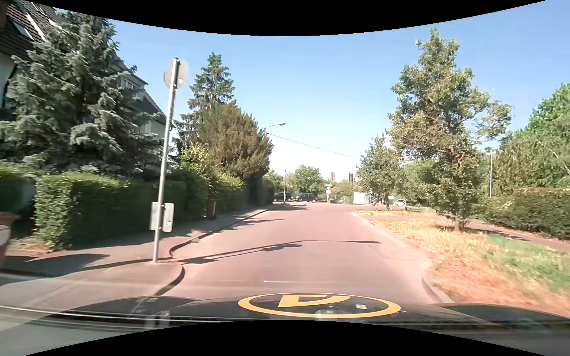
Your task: Follow the waypoints while adhering to traffic rules and regulations
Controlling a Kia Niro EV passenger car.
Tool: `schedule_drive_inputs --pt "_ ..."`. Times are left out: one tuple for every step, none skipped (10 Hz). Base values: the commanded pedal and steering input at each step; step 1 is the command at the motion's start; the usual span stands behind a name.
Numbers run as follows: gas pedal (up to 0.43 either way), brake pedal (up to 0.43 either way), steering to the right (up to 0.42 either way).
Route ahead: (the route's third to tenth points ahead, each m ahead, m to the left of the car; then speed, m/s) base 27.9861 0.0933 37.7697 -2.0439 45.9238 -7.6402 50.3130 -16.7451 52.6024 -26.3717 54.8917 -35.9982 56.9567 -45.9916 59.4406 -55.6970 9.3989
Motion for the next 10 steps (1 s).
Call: schedule_drive_inputs --pt "0.067 0.0 0.022" --pt "0.067 0.0 0.021" --pt "0.067 0.0 0.021" --pt "0.067 0.0 0.021" --pt "0.067 0.0 0.021" --pt "0.067 0.0 0.02" --pt "0.067 0.0 0.02" --pt "0.067 0.0 0.02" --pt "0.067 0.0 0.02" --pt "0.067 0.0 0.019"
